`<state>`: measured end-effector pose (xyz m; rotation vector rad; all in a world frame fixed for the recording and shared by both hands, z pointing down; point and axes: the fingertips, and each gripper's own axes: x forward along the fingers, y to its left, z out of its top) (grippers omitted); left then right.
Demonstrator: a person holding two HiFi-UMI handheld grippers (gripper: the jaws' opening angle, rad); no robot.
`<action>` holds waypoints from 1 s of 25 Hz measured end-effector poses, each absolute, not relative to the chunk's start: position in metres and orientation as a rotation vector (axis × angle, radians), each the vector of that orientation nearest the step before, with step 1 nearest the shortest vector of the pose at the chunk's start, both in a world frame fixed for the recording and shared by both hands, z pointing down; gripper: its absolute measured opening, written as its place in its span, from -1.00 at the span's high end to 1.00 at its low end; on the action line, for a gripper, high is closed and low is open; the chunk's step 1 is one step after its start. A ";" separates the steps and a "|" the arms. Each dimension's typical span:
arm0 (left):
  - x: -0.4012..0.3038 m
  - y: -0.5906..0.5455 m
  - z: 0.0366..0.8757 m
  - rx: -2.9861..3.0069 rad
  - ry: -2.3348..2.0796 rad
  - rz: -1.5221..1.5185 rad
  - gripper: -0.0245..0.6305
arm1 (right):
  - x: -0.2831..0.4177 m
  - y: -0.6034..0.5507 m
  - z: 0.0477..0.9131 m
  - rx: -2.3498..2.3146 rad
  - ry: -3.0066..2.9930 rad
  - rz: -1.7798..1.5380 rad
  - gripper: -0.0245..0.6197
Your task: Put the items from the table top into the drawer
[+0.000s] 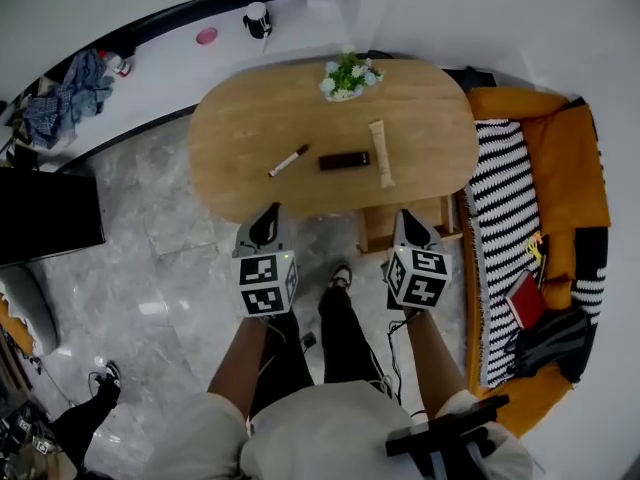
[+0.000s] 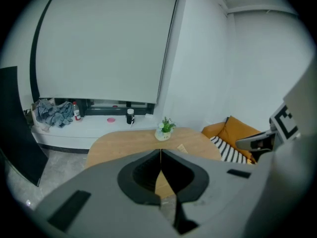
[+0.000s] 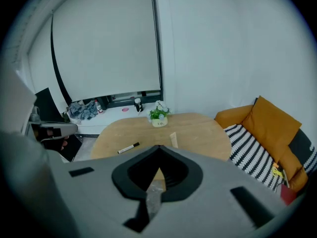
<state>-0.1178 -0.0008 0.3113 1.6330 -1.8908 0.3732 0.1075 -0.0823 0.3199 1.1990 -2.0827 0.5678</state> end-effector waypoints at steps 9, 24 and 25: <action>-0.125 -0.004 0.435 1.558 -1.852 0.386 0.89 | 0.107 -0.088 0.433 1.159 -1.996 0.624 0.95; -0.112 0.003 0.515 1.516 -1.785 0.399 0.89 | 0.102 -0.085 0.515 1.147 -1.950 0.677 0.94; -0.112 0.001 0.517 1.513 -1.786 0.395 0.89 | 0.103 -0.089 0.517 1.151 -1.949 0.679 0.94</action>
